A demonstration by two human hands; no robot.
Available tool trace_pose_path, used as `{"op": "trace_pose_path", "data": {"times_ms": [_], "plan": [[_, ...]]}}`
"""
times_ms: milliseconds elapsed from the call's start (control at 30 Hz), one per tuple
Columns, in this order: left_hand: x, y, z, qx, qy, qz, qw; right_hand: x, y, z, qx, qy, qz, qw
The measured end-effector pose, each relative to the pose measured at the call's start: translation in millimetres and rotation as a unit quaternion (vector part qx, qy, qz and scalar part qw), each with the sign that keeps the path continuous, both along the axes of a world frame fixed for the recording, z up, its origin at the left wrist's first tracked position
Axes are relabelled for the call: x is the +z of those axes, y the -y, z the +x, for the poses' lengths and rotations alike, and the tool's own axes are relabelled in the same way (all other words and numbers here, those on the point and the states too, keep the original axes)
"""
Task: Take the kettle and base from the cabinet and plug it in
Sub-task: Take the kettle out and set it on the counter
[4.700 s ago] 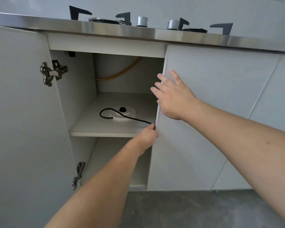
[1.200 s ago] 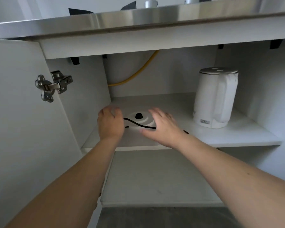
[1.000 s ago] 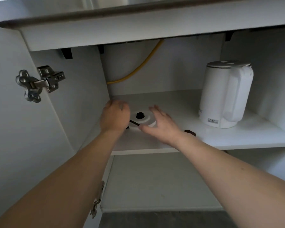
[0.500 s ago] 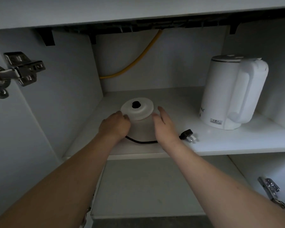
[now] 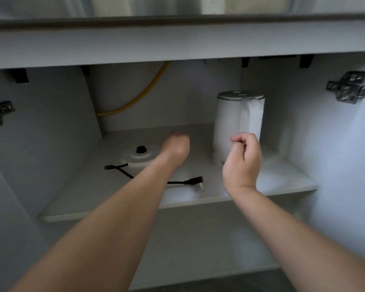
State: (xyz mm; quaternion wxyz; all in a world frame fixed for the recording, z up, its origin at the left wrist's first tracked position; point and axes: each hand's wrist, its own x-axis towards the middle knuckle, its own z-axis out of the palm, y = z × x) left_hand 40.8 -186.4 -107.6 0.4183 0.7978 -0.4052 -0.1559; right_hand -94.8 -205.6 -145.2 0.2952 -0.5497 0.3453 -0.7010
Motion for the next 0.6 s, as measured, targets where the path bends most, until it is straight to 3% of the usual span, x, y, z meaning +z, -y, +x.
{"op": "trace_pose_path", "data": {"times_ms": [67, 133, 200, 267, 400, 600], "plan": [[11, 9, -32, -0.043, -0.129, -0.041, 0.990, 0, 18, -26, -0.089, 0.045, 0.028, 0.995], [18, 14, -57, -0.089, -0.164, -0.053, 0.981, 9, 44, -47, -0.133, 0.115, 0.118, 0.977], [22, 18, -76, -0.092, -0.204, -0.059, 0.973, 24, 70, -64, -0.070, 0.129, 0.236, 0.961], [25, 22, -88, -0.093, -0.234, -0.065, 0.966, 35, 85, -74, 0.070, 0.088, 0.325, 0.939], [29, 32, -101, -0.102, -0.296, -0.061, 0.948, 56, 91, -67, 0.230, -0.016, 0.319, 0.919], [47, 28, -133, -0.125, -0.300, -0.070, 0.943, 77, 80, -58, 0.267, -0.023, 0.328, 0.906]]}}
